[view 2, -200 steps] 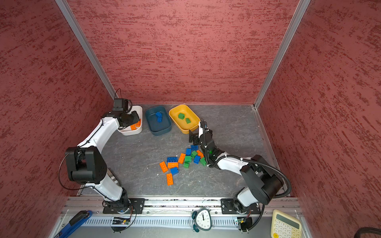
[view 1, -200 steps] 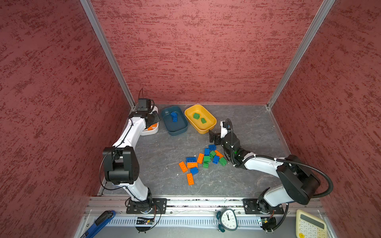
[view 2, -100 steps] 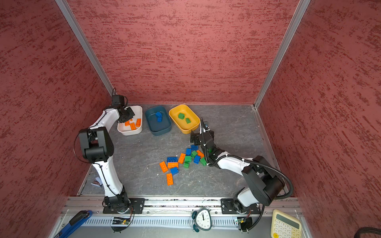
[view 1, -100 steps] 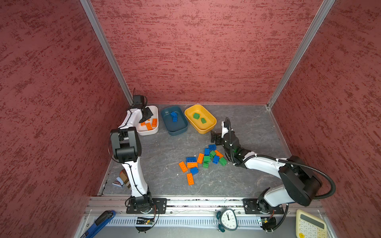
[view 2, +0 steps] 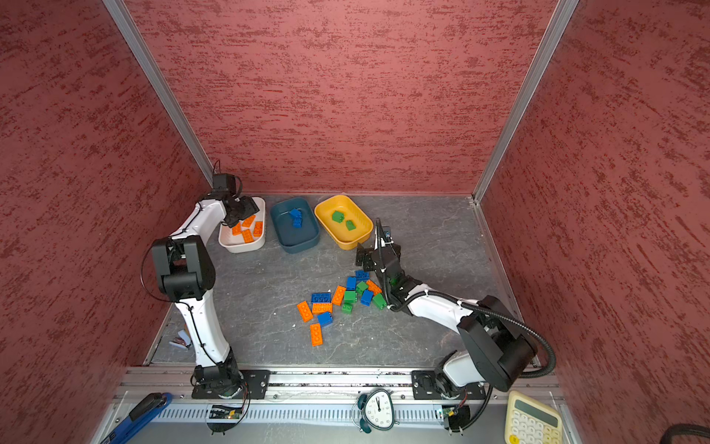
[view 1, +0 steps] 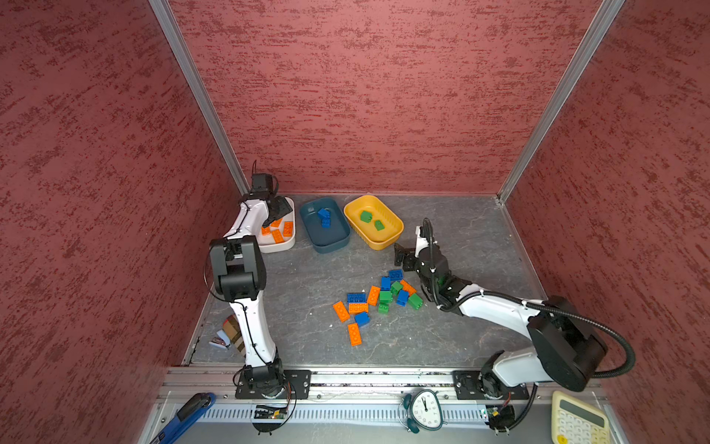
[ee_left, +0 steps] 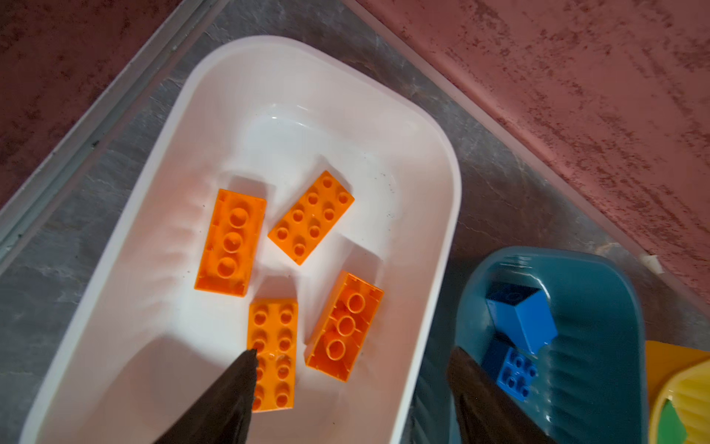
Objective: Sort the legos into containers by color
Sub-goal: 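Grasp blue brick at pile edge with right gripper while left gripper hovers over bins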
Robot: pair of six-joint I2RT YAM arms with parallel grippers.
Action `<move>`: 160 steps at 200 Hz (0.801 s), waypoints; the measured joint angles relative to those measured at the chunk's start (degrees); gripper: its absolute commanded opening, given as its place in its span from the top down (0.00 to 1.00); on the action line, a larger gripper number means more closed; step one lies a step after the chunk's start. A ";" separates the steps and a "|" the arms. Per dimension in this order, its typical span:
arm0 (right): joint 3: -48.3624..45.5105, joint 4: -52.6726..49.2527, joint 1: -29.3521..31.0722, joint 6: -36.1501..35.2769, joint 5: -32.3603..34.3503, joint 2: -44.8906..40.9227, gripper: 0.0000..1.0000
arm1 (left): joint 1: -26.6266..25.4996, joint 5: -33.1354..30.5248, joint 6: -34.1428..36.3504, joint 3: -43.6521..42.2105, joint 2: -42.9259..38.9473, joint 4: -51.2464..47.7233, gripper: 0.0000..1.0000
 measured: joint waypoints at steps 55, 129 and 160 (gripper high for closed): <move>0.00 -2.45 0.00 3.39 -0.70 0.00 0.01 | -3.52 1.18 1.03 -6.71 -9.53 2.58 0.01; -1.11 -11.37 0.00 6.21 -3.98 -0.96 0.02 | -13.53 -0.39 1.68 -19.28 -19.47 7.50 0.01; -1.60 -16.50 0.00 6.05 -8.22 -2.56 0.06 | -16.52 -1.31 0.66 -24.02 -22.40 9.88 0.01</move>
